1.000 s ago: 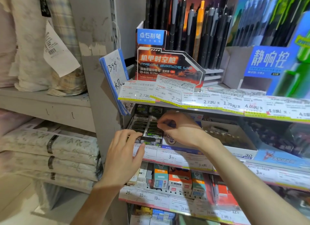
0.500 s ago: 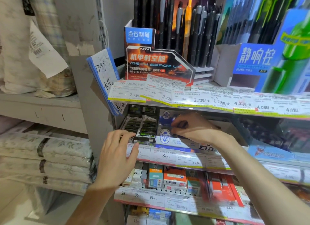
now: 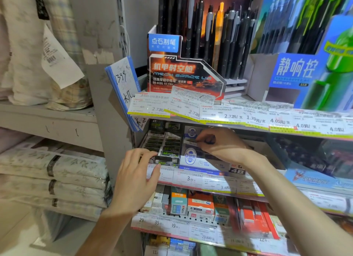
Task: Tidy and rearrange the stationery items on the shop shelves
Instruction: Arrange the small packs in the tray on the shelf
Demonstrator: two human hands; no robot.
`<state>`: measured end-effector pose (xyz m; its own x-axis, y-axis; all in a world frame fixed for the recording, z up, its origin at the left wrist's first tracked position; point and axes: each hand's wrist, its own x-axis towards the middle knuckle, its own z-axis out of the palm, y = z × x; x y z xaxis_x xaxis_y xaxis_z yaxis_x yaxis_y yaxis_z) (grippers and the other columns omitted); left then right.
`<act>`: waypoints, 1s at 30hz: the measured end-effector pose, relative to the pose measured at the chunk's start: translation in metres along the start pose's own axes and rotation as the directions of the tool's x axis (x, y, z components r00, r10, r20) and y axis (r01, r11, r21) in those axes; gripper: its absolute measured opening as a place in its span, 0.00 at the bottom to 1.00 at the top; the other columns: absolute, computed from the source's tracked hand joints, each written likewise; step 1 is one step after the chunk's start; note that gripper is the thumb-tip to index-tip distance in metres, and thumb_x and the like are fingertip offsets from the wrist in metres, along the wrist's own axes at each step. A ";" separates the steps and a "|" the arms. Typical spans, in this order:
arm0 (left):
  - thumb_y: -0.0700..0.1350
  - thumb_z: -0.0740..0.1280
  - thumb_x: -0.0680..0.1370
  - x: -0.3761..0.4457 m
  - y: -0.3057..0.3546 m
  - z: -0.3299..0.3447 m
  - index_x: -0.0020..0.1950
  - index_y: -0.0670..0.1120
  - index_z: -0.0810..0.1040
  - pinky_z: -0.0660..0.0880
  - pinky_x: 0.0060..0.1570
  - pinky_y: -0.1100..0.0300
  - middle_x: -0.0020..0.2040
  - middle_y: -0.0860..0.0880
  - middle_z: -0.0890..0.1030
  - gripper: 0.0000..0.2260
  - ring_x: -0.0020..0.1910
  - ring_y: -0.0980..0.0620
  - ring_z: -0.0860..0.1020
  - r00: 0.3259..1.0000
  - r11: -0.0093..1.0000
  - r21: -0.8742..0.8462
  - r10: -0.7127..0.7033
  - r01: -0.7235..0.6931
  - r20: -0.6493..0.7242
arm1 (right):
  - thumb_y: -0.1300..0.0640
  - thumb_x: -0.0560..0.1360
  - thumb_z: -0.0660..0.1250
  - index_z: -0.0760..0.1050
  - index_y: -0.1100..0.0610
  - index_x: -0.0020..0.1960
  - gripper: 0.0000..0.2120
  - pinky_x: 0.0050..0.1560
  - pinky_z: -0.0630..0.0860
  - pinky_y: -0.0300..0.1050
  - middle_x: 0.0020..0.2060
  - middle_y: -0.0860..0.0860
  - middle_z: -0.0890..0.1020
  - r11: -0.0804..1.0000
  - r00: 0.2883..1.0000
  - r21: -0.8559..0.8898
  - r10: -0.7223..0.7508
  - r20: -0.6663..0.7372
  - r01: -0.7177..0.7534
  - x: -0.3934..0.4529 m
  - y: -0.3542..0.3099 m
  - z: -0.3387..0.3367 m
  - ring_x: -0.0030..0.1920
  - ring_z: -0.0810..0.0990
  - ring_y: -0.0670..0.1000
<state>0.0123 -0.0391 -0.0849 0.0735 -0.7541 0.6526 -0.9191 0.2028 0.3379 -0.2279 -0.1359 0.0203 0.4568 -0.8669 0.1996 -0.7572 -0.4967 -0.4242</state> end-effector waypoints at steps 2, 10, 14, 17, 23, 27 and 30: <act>0.55 0.58 0.78 0.000 0.000 0.000 0.63 0.47 0.77 0.73 0.59 0.53 0.58 0.52 0.74 0.20 0.61 0.51 0.70 1.000 1.000 -0.002 0.000 0.000 0.003 | 0.49 0.78 0.66 0.80 0.43 0.57 0.09 0.54 0.77 0.44 0.49 0.40 0.82 1.000 1.000 0.021 -0.003 0.019 0.002 0.001 -0.007 -0.002 0.50 0.79 0.44; 0.55 0.57 0.78 -0.001 -0.001 -0.002 0.64 0.47 0.76 0.73 0.61 0.52 0.60 0.52 0.74 0.20 0.62 0.52 0.69 1.000 1.000 -0.013 0.009 -0.008 0.021 | 0.52 0.80 0.64 0.79 0.46 0.58 0.10 0.48 0.73 0.39 0.44 0.37 0.77 0.995 0.990 0.000 -0.098 0.099 0.098 0.028 -0.042 0.019 0.49 0.78 0.45; 0.55 0.57 0.79 -0.001 -0.002 -0.002 0.65 0.47 0.76 0.73 0.61 0.52 0.60 0.52 0.74 0.20 0.63 0.52 0.70 1.000 1.000 -0.015 0.010 -0.009 0.023 | 0.55 0.80 0.64 0.82 0.50 0.57 0.10 0.52 0.75 0.42 0.53 0.46 0.83 0.991 0.985 -0.048 -0.117 0.130 0.124 0.038 -0.050 0.030 0.53 0.80 0.48; 0.55 0.57 0.79 -0.001 -0.003 -0.002 0.65 0.47 0.76 0.73 0.61 0.52 0.60 0.52 0.74 0.20 0.63 0.52 0.70 1.000 1.000 -0.015 0.008 -0.007 0.026 | 0.56 0.80 0.65 0.83 0.51 0.57 0.10 0.51 0.73 0.40 0.55 0.46 0.84 0.990 0.981 -0.072 -0.111 0.158 0.123 0.039 -0.050 0.029 0.51 0.79 0.46; 0.56 0.56 0.78 -0.001 -0.002 -0.001 0.65 0.48 0.75 0.72 0.61 0.54 0.60 0.53 0.74 0.20 0.63 0.53 0.69 1.000 1.000 -0.006 -0.002 0.002 0.024 | 0.50 0.80 0.64 0.82 0.50 0.59 0.12 0.57 0.76 0.43 0.57 0.44 0.82 0.982 0.968 -0.085 -0.150 0.200 0.170 0.036 -0.055 0.024 0.55 0.79 0.47; 0.55 0.57 0.78 -0.001 -0.002 -0.001 0.64 0.48 0.76 0.72 0.61 0.54 0.60 0.52 0.74 0.19 0.62 0.53 0.69 1.000 1.000 -0.007 0.013 -0.012 0.014 | 0.47 0.80 0.65 0.83 0.51 0.58 0.13 0.64 0.73 0.45 0.60 0.44 0.82 0.972 0.959 -0.124 -0.170 0.226 0.202 0.034 -0.054 0.034 0.57 0.80 0.48; 0.55 0.58 0.78 -0.002 -0.002 -0.001 0.64 0.48 0.76 0.71 0.60 0.55 0.59 0.53 0.73 0.19 0.62 0.53 0.69 1.000 1.000 0.000 0.012 -0.012 0.004 | 0.47 0.80 0.64 0.84 0.55 0.52 0.15 0.62 0.74 0.47 0.56 0.47 0.83 0.955 0.964 -0.200 -0.180 0.196 0.219 0.031 -0.050 0.038 0.54 0.81 0.50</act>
<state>0.0147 -0.0374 -0.0866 0.0604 -0.7542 0.6538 -0.9200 0.2120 0.3295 -0.1579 -0.1362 0.0138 0.6684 -0.7376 0.0958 -0.7161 -0.6730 -0.1849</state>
